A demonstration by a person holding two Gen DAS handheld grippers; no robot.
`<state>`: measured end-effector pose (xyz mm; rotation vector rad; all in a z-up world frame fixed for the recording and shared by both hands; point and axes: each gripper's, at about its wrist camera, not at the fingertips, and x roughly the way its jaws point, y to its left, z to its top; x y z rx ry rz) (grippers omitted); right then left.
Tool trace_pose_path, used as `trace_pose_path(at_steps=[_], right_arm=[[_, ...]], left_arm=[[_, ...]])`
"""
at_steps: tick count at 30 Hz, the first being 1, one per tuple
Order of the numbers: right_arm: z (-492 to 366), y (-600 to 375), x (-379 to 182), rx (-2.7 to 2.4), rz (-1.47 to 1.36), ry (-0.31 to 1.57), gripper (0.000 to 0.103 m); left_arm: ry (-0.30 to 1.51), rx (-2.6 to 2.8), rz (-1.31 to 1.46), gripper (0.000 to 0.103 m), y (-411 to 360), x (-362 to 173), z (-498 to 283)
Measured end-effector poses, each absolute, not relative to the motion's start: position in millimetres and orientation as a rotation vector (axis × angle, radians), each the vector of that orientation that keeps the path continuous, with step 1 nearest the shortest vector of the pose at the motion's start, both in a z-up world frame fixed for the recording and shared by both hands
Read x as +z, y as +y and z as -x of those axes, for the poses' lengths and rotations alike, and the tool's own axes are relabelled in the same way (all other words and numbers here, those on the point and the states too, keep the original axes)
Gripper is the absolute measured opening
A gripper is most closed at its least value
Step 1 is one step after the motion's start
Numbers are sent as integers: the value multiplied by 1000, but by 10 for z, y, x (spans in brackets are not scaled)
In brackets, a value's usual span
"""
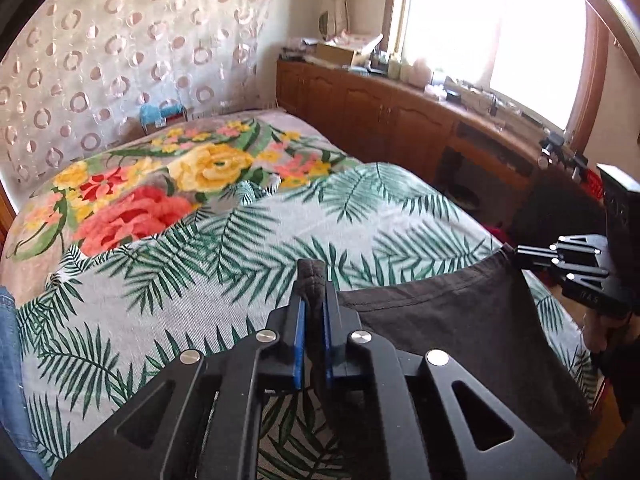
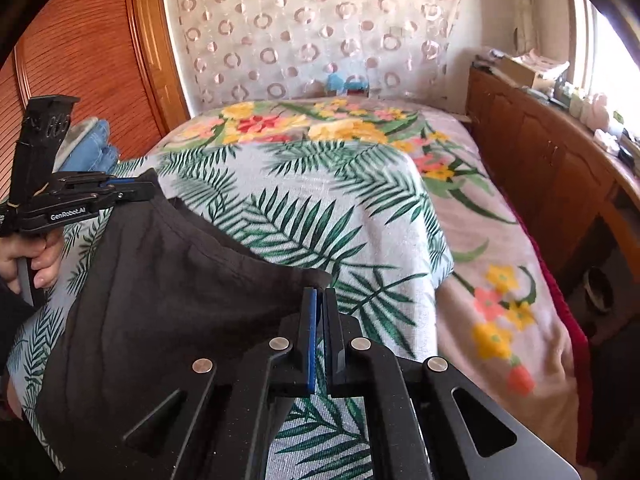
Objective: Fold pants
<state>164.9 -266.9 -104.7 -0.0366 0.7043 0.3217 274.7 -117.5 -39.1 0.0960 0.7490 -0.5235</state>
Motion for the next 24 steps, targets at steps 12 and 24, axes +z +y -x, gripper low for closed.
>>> trace_pose_path(at_steps=[12, 24], right_arm=[[-1670, -2538, -1131, 236, 89, 747, 2], [-1685, -2587, -1099, 253, 76, 739, 2]], left_arm=[[776, -494, -137, 9, -1245, -493, -2823], [736, -468, -160, 52, -1176, -396, -2670]])
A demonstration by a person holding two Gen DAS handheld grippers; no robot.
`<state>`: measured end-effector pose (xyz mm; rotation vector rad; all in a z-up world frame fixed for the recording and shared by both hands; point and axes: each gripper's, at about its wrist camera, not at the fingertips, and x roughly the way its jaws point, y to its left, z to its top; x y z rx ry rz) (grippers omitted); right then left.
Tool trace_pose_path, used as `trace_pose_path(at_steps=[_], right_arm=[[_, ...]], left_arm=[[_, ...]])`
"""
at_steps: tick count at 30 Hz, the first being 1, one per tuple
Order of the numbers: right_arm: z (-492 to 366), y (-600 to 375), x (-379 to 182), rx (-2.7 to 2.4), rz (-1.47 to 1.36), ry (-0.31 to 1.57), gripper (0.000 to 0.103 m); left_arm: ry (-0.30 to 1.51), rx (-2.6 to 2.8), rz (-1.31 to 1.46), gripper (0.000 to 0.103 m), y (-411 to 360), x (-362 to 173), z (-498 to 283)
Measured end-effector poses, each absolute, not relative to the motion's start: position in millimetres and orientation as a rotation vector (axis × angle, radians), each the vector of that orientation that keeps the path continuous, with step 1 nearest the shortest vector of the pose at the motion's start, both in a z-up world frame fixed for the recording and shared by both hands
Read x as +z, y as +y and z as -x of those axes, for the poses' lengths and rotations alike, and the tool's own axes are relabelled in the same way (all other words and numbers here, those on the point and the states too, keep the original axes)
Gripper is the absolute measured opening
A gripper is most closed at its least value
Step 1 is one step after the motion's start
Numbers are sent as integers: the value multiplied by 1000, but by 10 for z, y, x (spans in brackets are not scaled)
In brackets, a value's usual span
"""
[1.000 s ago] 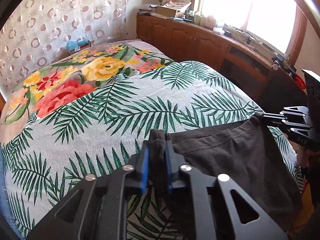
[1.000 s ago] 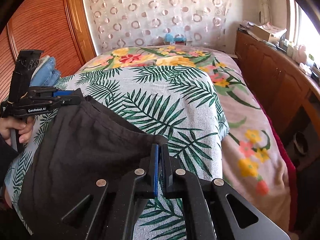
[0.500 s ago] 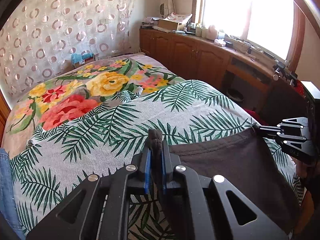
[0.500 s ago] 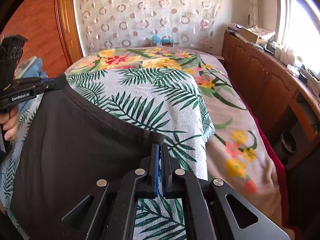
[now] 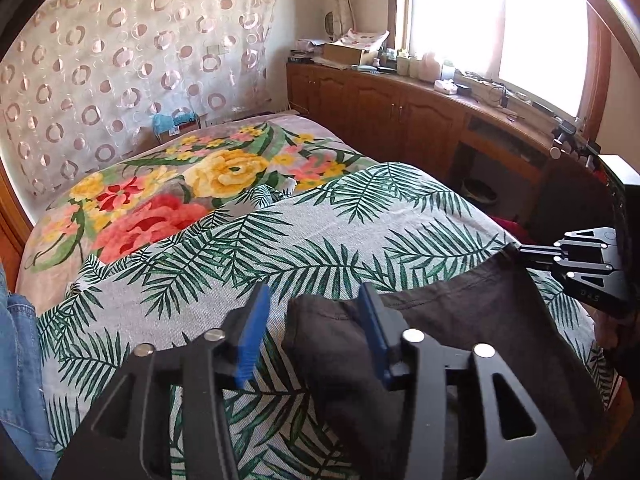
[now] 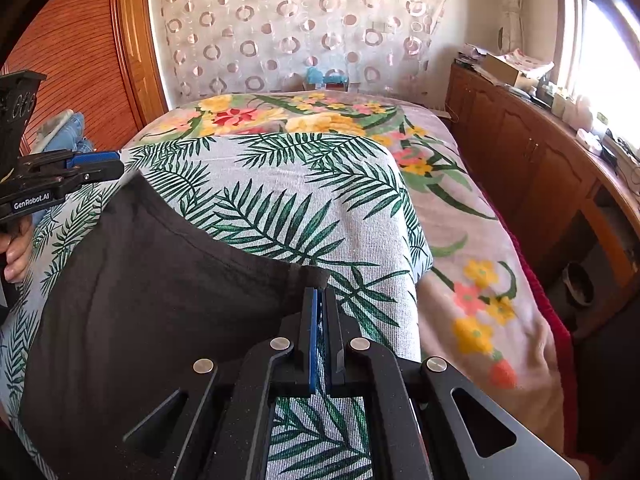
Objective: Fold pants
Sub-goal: 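Open both grippers and straighten the folded shorts on the bed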
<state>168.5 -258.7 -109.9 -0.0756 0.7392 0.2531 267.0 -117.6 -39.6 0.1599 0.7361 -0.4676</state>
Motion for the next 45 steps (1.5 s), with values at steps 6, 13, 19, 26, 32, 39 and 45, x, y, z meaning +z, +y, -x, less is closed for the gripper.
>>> trace_pose_path(at_steps=[6, 13, 19, 26, 32, 39, 45], right_arm=[[-1560, -2588, -1011, 256, 62, 698, 2], [-1386, -2606, -955, 222, 65, 677, 7], [-1188, -2598, -946, 204, 55, 674, 15], [-896, -2570, -880, 233, 38, 658, 16], [-668, -2542, -866, 244, 41, 650, 29], [-397, -2555, -873, 265, 21, 658, 30], [-182, -2620, -902, 276, 13, 672, 30]], left_arm=[[736, -488, -160, 85, -1144, -381, -2450], [735, -481, -177, 85, -1139, -372, -2127], [726, -480, -172, 85, -1099, -321, -1826], [714, -481, -149, 85, -1050, -264, -1573], [708, -482, -146, 85, -1006, -274, -1391], [736, -500, -128, 85, -965, -446, -1102], [760, -509, -141, 85, -984, -552, -853]])
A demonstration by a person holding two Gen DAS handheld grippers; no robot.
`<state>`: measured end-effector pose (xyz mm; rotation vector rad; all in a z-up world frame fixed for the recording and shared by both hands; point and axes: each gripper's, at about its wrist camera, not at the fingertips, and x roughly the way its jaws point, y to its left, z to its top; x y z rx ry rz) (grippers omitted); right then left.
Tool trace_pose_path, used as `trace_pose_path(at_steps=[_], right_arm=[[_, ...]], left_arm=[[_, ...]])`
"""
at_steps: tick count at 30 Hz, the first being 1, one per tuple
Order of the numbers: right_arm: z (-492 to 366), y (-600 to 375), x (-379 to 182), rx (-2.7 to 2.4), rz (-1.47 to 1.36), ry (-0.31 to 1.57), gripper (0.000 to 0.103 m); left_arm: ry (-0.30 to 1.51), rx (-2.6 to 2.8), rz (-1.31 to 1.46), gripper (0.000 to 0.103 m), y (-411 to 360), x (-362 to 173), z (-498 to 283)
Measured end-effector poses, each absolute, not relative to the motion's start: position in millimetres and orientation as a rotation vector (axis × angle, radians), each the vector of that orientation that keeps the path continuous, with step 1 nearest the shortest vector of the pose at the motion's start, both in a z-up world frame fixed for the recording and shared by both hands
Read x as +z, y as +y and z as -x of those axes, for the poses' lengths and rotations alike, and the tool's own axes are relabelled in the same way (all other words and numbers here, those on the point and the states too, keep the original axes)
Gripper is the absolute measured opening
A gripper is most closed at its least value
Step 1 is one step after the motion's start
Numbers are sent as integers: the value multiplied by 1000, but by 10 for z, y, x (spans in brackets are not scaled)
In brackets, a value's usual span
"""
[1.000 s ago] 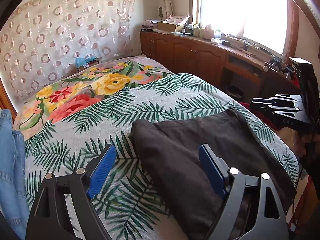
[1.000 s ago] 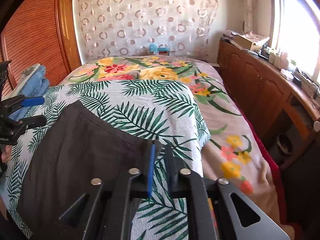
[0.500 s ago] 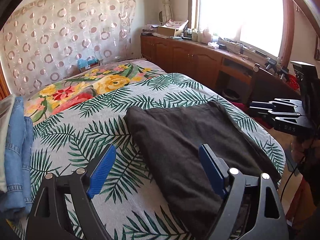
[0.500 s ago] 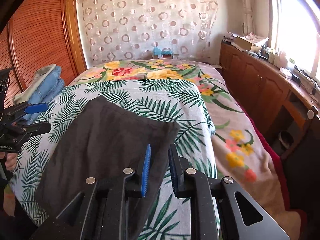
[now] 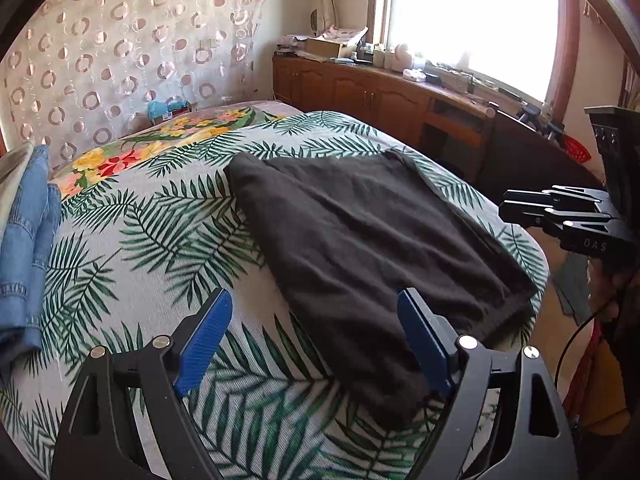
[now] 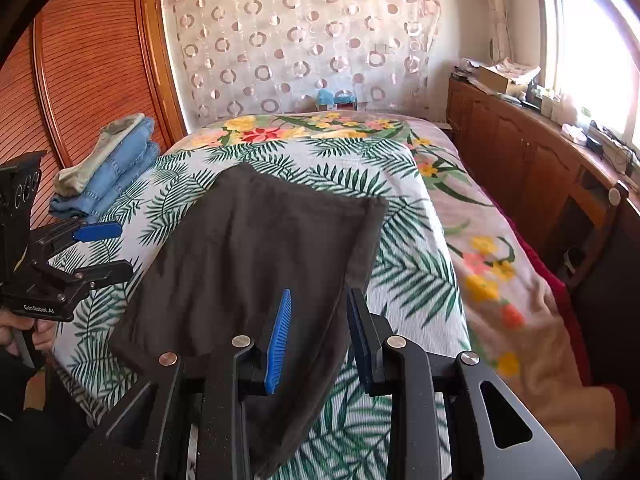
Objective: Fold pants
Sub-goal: 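Open both grippers and straighten the folded shorts on the bed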
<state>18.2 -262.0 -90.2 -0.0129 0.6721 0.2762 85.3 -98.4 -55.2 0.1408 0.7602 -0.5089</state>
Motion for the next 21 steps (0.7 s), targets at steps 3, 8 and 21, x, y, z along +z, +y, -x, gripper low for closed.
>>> trace_pose_path(at_steps=[3, 8, 21], right_arm=[[-103, -2662, -944, 278, 1, 690, 30], [7, -2663, -1013, 288, -34, 722, 30], [-46, -2589, -1106, 293, -59, 804, 30]], left_arm=[[773, -517, -131, 85, -980, -593, -737], [810, -519, -137, 85, -984, -723, -614], [832, -542, -46, 62, -893, -845, -470]])
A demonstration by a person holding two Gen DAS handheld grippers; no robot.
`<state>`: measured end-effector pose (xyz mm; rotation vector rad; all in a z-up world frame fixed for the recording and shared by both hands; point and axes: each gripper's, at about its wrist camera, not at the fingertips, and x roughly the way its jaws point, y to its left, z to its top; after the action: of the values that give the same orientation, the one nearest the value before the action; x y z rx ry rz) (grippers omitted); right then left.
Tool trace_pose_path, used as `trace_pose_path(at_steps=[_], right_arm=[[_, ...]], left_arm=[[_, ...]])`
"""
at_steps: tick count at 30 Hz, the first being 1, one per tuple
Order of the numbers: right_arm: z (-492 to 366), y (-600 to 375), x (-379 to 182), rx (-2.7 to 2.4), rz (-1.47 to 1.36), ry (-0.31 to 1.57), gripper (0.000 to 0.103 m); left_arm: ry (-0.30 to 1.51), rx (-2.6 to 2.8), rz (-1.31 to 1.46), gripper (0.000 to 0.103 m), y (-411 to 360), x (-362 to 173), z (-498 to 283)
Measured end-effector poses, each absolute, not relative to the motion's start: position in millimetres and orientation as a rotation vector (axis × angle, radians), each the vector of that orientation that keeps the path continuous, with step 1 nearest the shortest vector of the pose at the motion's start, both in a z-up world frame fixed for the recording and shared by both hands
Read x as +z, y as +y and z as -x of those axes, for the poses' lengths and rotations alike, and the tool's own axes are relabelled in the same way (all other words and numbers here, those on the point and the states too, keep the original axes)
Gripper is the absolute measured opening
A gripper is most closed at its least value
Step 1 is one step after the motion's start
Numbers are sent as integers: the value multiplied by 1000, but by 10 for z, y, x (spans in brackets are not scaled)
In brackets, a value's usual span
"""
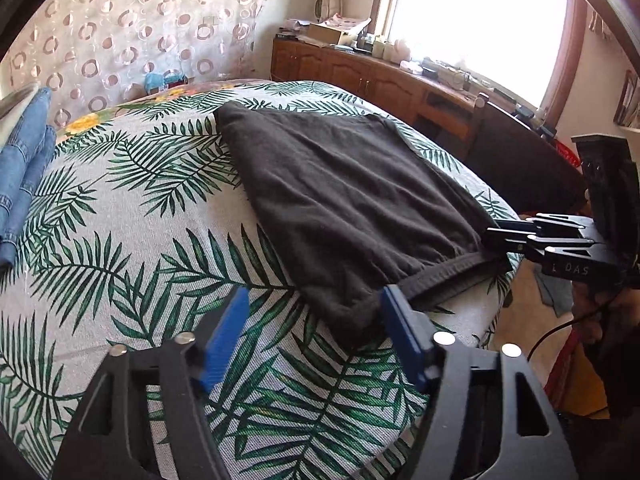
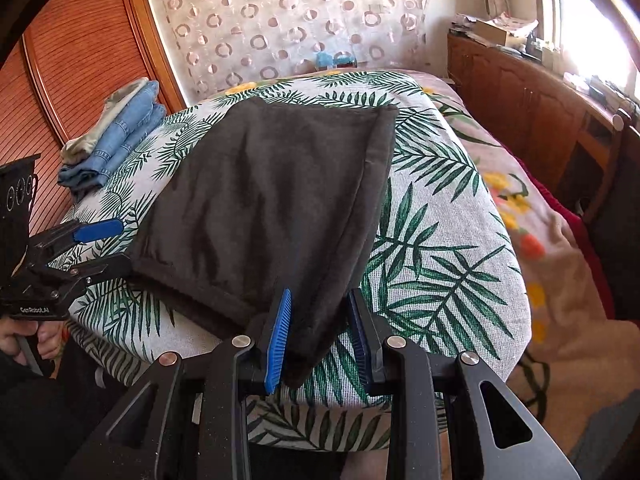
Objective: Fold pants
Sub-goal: 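Open both grippers and straighten the folded shorts on the bed, then close both grippers on the edge of the black shorts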
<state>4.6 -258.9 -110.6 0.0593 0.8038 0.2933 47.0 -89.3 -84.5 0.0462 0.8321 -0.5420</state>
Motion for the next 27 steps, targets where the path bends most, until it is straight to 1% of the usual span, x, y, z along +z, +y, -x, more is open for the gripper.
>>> trace_pose_path(at_steps=[1, 2, 4, 5, 6, 7, 8, 9, 10, 12, 13, 21, 23, 25, 27], right_arm=[[-48, -2589, -1086, 299, -58, 801, 29], [-41, -2585, -1073, 305, -53, 800, 20], [-10, -2573, -1063, 313, -36, 793, 13], [-5, -2568, -1048, 311, -28, 786, 10], [-2, -2568, -1018, 315, -25, 780, 9], [21, -2573, -996, 317, -26, 772, 8], [36, -2577, -963, 319, -25, 765, 8], [42, -2585, -931, 321, -28, 759, 8], [53, -2584, -921, 326, -32, 757, 8], [82, -2587, -894, 331, -27, 756, 8], [104, -2580, -895, 333, -20, 758, 8], [153, -2524, -1038, 323, -16, 800, 8], [166, -2499, -1060, 312, -6, 808, 8], [166, -2516, -1055, 310, -17, 806, 8], [165, -2526, -1044, 301, -16, 800, 8]], left_arm=[[835, -550, -41, 55, -897, -849, -465], [835, -553, -43, 51, -908, -851, -458], [835, -562, -48, 43, -934, -857, -450], [835, -566, -52, 41, -949, -861, -449], [835, -575, -53, 36, -962, -866, -445], [838, -586, -56, 32, -977, -872, -445], [837, -587, -59, 31, -983, -869, -454], [834, -589, -62, 27, -986, -862, -449], [833, -593, -62, 21, -986, -856, -449], [827, -589, -72, 15, -986, -839, -439], [822, -584, -78, 14, -979, -827, -433], [823, -555, -56, 14, -874, -794, -441], [830, -538, -53, 23, -876, -801, -466], [832, -518, -54, 42, -883, -812, -491], [831, -517, -47, 52, -883, -818, -502]])
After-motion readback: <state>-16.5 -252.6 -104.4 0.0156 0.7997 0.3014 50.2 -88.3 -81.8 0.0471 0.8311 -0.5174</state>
